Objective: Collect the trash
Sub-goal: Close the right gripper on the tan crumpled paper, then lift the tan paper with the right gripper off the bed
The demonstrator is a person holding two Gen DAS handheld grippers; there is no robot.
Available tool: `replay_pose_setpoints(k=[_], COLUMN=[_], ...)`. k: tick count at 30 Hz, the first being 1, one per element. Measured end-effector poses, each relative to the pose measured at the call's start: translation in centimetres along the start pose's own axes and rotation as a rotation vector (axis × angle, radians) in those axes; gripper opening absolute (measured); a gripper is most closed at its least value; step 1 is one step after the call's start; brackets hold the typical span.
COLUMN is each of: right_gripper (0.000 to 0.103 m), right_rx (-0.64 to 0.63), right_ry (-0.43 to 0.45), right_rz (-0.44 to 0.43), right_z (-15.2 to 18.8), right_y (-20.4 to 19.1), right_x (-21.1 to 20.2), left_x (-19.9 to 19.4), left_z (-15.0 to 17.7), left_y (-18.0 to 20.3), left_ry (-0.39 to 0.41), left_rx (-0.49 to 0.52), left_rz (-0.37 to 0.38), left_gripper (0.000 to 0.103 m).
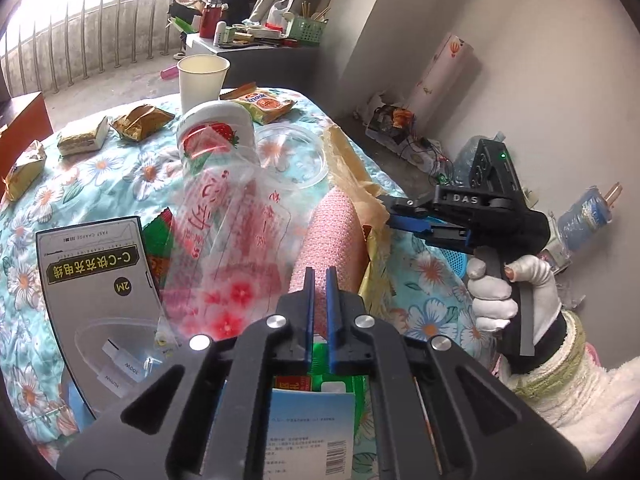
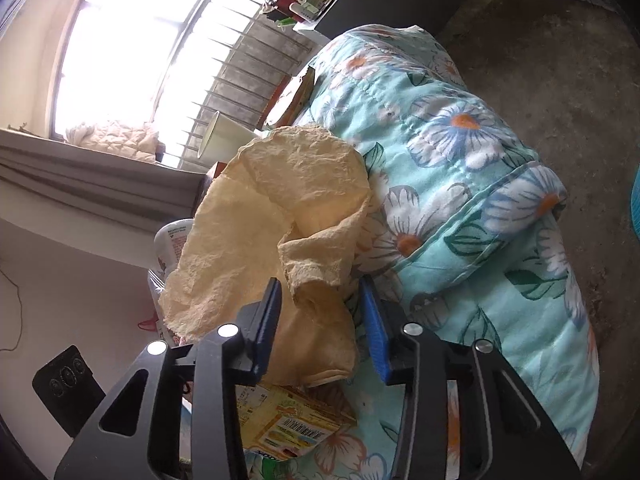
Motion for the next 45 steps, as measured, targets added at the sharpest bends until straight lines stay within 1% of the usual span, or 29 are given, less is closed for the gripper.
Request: replay_pose_setpoints(k=[1, 3, 4, 5, 6, 7, 10, 12, 13, 15, 19, 24, 27, 28, 29, 31, 33, 39, 45], right_gripper=[0.021, 0.007, 0.006, 0.005, 0.004, 0.004, 0.004, 0.004, 0.004, 0.004, 0.004, 0.004, 0.004, 0.004, 0.004, 0.004, 0.004, 0.004, 0.004], right_rx=[-0.003, -0.01, -0.02, -0.032, -0.05, -0.069, -0.101, -0.118, -0.127, -0.139, -0.114, -0.076, -0.058, -0.058, -0.059, -0.06, -0.06, -0.075, -0.106], right_ry=[0.005, 0.018, 0.031, 0.043, 0.058, 0.078, 0.133, 0.167, 0.18, 0.206, 0.214, 0.201, 0.198, 0.198, 0.199, 0.202, 0.206, 0.229, 0.272], right_rz=[0.005, 0.003, 0.007, 0.014, 0.023, 0.023, 0.015, 0.019, 0.025, 0.043, 0.049, 0.045, 0.031, 0.029, 0.027, 0.022, 0.014, 0.002, -0.019], right_z=[-0.2, -0.2, -0.2, 0.0, 0.0, 0.0, 0.3, 0.7, 0.8, 1.6, 3.5, 5.0, 5.1, 5.1, 5.2, 5.2, 5.2, 5.6, 5.9], right_y=[0.0, -0.2, -0.4, -0.5, -0.8, -1.2, -2.2, -2.6, -2.7, -2.6, -1.2, 1.0, 1.9, 2.1, 2.2, 2.3, 2.4, 2.1, 1.0], right_x=[0.1, -0.1, -0.4, -0.9, -1.3, -2.0, -4.1, -5.6, -6.1, -7.3, -8.6, -8.2, -8.0, -8.1, -8.2, -8.3, -8.6, -9.8, -11.8], left_x=[-0.2, -0.8, -1.0, -1.2, -1.3, -1.5, -1.5, -1.2, -1.0, -0.4, 1.0, 2.2, 2.6, 2.7, 2.7, 2.7, 2.4, 0.5, -2.1], left_z=[0.1, 0.3, 0.5, 0.7, 0.9, 1.1, 1.9, 2.5, 2.7, 3.1, 3.3, 3.1, 2.8, 2.6, 2.5, 2.2, 2.2, 2.4, 2.7], left_y=[0.1, 0.4, 0.7, 1.0, 1.4, 1.7, 2.8, 3.3, 3.4, 3.6, 3.3, 2.7, 2.4, 2.3, 2.4, 2.4, 2.6, 3.3, 4.1], left_ry=[0.003, 0.0, -0.002, -0.004, -0.002, 0.003, -0.009, -0.035, -0.046, -0.065, -0.116, -0.157, -0.146, -0.143, -0.141, -0.132, -0.121, -0.078, -0.033], left_rx=[-0.004, -0.008, -0.008, 0.0, 0.013, 0.028, 0.071, 0.078, 0.077, 0.074, 0.039, -0.043, -0.063, -0.069, -0.07, -0.072, -0.067, -0.046, -0.015], left_rz=[0.013, 0.061, 0.081, 0.093, 0.091, 0.085, 0.062, 0.036, 0.016, -0.009, -0.074, -0.055, -0.087, -0.096, -0.098, -0.102, -0.102, -0.101, -0.1], left_gripper=[0.004, 0.004, 0.005, 0.011, 0.02, 0.023, 0.028, 0.034, 0.034, 0.034, 0.035, 0.035, 0.033, 0.031, 0.025, 0.023, 0.018, 0.011, 0.01])
Point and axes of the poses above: each gripper's, at about its wrist camera, not at the fingertips, and x roughly the way its jaws point, y to its right, z to its underside, the point moved 3 cm from there along x, roughly the way its jaws point, and after that the axes turned 14 degrees about -z, right-handed, at the moved point
